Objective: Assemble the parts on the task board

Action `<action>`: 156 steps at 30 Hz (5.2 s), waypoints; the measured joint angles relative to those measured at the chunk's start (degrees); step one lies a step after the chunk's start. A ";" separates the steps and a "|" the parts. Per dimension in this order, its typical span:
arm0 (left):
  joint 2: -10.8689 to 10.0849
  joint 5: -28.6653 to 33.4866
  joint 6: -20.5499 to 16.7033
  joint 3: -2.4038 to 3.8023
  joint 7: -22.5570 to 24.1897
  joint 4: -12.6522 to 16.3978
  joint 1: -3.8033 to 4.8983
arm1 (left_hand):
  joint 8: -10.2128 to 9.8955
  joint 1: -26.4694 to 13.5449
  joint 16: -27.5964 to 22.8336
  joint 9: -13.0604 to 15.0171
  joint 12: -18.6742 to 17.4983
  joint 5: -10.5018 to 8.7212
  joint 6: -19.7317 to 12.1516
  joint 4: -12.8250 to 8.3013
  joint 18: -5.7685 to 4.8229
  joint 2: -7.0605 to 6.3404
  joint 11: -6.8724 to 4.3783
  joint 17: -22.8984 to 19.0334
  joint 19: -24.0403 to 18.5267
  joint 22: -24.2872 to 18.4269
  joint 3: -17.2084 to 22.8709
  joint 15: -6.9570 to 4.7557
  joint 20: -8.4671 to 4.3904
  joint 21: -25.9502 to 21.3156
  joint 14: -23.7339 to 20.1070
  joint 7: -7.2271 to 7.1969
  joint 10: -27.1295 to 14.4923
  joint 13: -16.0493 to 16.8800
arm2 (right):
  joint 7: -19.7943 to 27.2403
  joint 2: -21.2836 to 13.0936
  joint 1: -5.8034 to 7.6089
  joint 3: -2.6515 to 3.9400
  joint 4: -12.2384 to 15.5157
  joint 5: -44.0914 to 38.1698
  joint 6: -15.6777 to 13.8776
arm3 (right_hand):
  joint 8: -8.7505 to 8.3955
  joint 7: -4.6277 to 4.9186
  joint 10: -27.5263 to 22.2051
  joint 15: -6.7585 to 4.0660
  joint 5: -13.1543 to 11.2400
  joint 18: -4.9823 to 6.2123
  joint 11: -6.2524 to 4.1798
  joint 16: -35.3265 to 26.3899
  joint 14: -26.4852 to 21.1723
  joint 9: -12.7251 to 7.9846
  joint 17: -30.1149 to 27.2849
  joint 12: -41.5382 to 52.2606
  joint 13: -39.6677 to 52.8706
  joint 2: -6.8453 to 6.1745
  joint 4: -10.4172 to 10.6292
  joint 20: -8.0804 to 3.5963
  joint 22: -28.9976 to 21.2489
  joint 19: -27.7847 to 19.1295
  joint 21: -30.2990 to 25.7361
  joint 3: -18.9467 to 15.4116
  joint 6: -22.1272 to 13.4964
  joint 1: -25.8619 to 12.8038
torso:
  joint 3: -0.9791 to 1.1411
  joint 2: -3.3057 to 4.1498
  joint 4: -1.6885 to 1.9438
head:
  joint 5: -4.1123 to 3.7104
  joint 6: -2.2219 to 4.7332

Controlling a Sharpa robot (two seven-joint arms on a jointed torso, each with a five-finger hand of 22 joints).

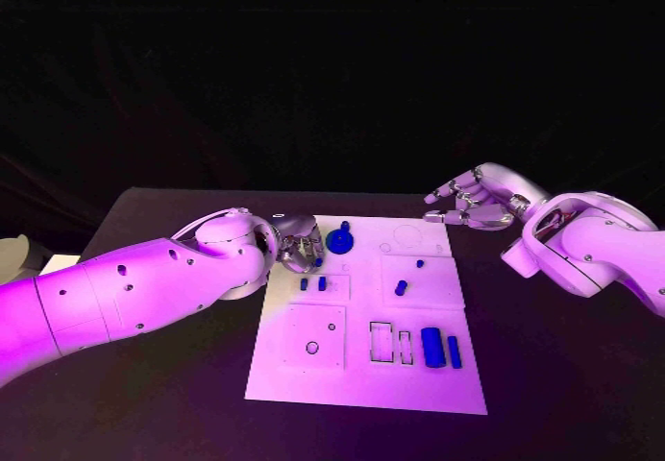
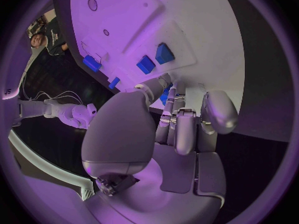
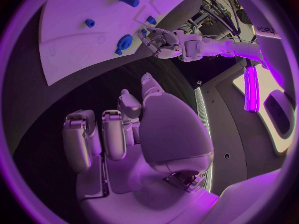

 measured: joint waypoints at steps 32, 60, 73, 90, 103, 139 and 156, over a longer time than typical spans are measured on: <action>-9.77 57.43 -12.04 -0.19 26.66 4.61 -0.78 | 1.24 -1.49 -13.65 -0.70 1.80 0.02 2.61 0.94 4.04 3.18 1.74 -18.90 -10.73 -23.13 -0.94 1.93 2.06 -26.32 -5.88 1.75 -3.38 -0.15 | -7.19 0.40 -2.52 -0.01 1.93 -31.09 7.05 | 0.00 -1.62 -10.94 0.74 -2.57 0.00 0.70 -9.10 0.31 0.17 -2.37 -51.27 -51.14 -1.00 -1.78 0.42 -0.03 0.00 -2.65 10.71 5.75 11.68 | -0.09 -0.03 -0.06 | -1.69 0.69; -14.08 87.68 -12.29 -1.00 37.51 10.51 -1.34 | 1.87 -1.71 -14.48 -0.69 4.47 0.02 3.11 0.72 4.00 4.01 1.33 -21.21 -11.36 -25.01 -3.25 1.71 1.94 -28.48 -6.87 1.45 -2.97 0.61 | -13.00 5.60 -5.09 -0.77 0.61 -46.01 11.61 | -0.22 -1.41 -10.95 0.94 -5.67 0.89 0.70 -10.21 0.11 -0.18 -4.15 -52.15 -58.13 -2.35 -1.51 0.83 -0.04 0.00 -4.10 15.49 5.53 10.32 | -0.06 0.07 -0.03 | -2.55 0.32; -14.45 88.41 -12.26 -1.01 37.73 11.18 -1.35 | 1.87 -1.94 -14.48 -0.74 4.73 0.02 3.10 0.55 4.00 4.24 1.13 -21.30 -11.36 -25.14 -3.72 1.71 1.94 -28.75 -6.86 1.45 -3.17 0.60 | -13.57 6.87 -5.49 -0.73 -0.62 -47.36 12.49 | -0.23 -1.58 -10.53 0.94 -6.23 0.89 0.70 -10.21 0.11 -0.08 -4.32 -52.14 -60.00 -1.42 -1.91 0.83 -0.04 0.00 -4.10 18.20 6.33 9.40 | -0.05 0.06 -0.01 | -2.66 0.08; -14.65 88.57 -12.25 -1.01 37.60 11.53 -1.35 | 1.86 -1.94 -14.48 -0.85 5.00 0.03 2.68 0.35 3.99 4.24 1.33 -21.53 -11.36 -25.32 -3.92 1.71 1.94 -28.95 -6.86 1.85 -3.79 0.64 | -13.98 8.28 -5.63 -0.50 -1.83 -48.08 13.70 | -0.10 -1.92 -8.76 0.93 -6.57 0.89 0.16 -10.21 0.11 0.40 -4.37 -52.08 -61.53 -0.52 -3.41 0.83 0.00 0.00 -4.31 20.64 8.09 9.11 | -0.05 0.02 0.01 | -2.70 -0.31; -14.74 88.61 -12.25 -1.01 37.42 11.69 -1.35 | 1.86 -1.94 -14.48 -0.84 5.40 0.03 2.26 0.00 3.99 4.24 1.64 -21.79 -11.36 -25.45 -4.27 1.71 1.94 -28.95 -6.86 1.84 -4.51 0.63 | -14.77 8.33 -5.90 -0.62 -1.17 -50.22 13.33 | 0.50 -1.87 -6.43 0.50 -7.04 0.89 0.27 -10.21 0.12 1.10 -5.21 -51.85 -62.03 -0.13 -6.30 0.38 -0.01 0.00 -3.77 23.18 9.90 9.51 | -0.02 0.02 0.00 | -2.92 -0.52; -14.96 88.65 -12.25 -1.02 37.05 11.57 -1.36 | 1.86 -1.94 -14.48 -0.88 6.33 0.03 1.03 -0.48 3.99 4.24 2.06 -22.21 -11.36 -25.66 -4.74 2.14 1.94 -29.42 -7.29 2.25 -6.15 0.66 | -15.54 3.92 -6.05 0.78 10.58 -49.46 6.29 | 0.22 -1.92 -6.32 0.51 -7.01 0.89 0.39 -10.43 0.12 1.33 -5.53 -52.09 -62.38 0.54 -7.21 0.39 -0.03 0.00 -3.78 23.94 9.87 9.41 | -0.05 -0.03 0.00 | -2.61 -0.62; -14.63 88.66 -12.22 -1.03 37.05 11.80 -1.39 | 1.86 -1.93 -14.48 -0.88 6.33 0.03 0.83 -0.48 3.98 4.24 2.05 -22.30 -11.36 -25.66 -4.74 2.14 1.93 -29.41 -7.29 2.45 -6.55 0.65 | -13.52 11.05 -10.28 0.83 13.69 -48.28 4.14 | -0.03 -1.69 -6.09 0.51 -6.88 0.89 0.60 -10.43 0.12 1.40 -5.52 -52.39 -62.51 0.53 -7.61 0.39 -0.04 0.00 -3.55 24.33 10.09 9.41 | -0.13 -0.01 0.06 | 1.16 -1.35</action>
